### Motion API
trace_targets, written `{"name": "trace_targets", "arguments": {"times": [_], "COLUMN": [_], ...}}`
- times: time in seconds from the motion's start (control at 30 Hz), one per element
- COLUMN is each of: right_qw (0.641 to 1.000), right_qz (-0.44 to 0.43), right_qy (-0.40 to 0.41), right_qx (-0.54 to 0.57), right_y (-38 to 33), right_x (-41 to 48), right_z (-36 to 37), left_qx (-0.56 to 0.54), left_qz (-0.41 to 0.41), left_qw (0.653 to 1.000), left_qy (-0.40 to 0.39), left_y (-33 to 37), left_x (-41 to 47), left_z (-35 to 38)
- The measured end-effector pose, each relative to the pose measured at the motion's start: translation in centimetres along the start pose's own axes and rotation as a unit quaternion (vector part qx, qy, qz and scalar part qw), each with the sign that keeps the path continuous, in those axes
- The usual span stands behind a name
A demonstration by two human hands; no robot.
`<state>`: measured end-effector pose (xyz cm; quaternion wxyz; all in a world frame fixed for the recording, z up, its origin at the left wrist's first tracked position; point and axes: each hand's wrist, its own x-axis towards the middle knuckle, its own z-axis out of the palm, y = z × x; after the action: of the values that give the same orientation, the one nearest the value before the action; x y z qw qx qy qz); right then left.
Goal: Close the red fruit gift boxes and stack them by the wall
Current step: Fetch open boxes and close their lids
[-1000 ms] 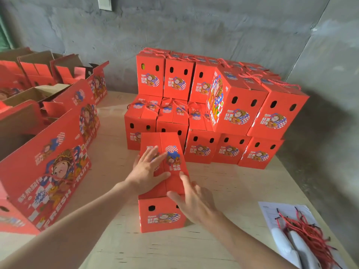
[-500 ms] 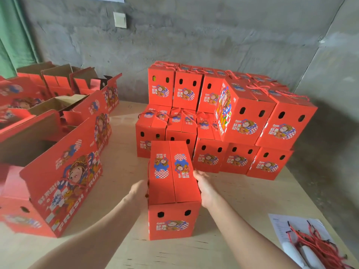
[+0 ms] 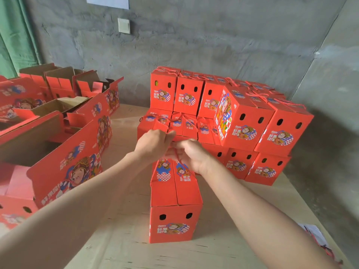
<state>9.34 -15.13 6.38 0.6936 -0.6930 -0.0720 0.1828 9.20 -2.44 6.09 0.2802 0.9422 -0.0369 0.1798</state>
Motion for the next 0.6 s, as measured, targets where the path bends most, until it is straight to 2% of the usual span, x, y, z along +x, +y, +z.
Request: {"name": "trace_targets", "arguments": {"times": [0.07,0.13,0.2,0.27,0.33,0.37,0.47,0.6], "right_qw": [0.998,0.996,0.992,0.991,0.991,0.99,0.988,0.985], "right_qz": [0.052,0.089,0.098,0.088,0.074,0.067,0.018,-0.061], "right_qy": [-0.024,0.016,0.075,0.101,0.109,0.115,0.141,0.135], "right_qx": [0.002,0.019,0.019,-0.003,-0.03,-0.04,-0.052,-0.094], "right_y": [-0.1,-0.9,-2.0,-3.2,-4.1,-4.6,-5.8,-6.2], "right_x": [-0.3,0.0,0.5,1.1,1.2,1.3,1.8,2.3], "right_z": [0.2,0.3,0.5,0.7,1.2,1.4,1.6,1.5], "left_qx": [0.015,-0.003,-0.072,-0.089,-0.087,-0.099,-0.149,-0.147], "left_qz": [0.009,0.006,-0.061,-0.112,-0.092,-0.083,-0.072,-0.052], "left_qw": [1.0,1.0,0.995,0.988,0.981,0.979,0.979,0.983], "left_qy": [0.001,0.015,0.017,-0.055,-0.145,-0.155,-0.121,-0.093], "left_y": [-0.7,-1.8,-3.2,-4.7,-5.8,-6.1,-6.5,-6.8], "left_x": [-0.8,-1.7,-3.0,-4.9,-7.1,-7.9,-7.9,-6.9], "left_z": [-0.1,0.4,1.7,3.8,5.8,6.3,6.2,5.5]}}
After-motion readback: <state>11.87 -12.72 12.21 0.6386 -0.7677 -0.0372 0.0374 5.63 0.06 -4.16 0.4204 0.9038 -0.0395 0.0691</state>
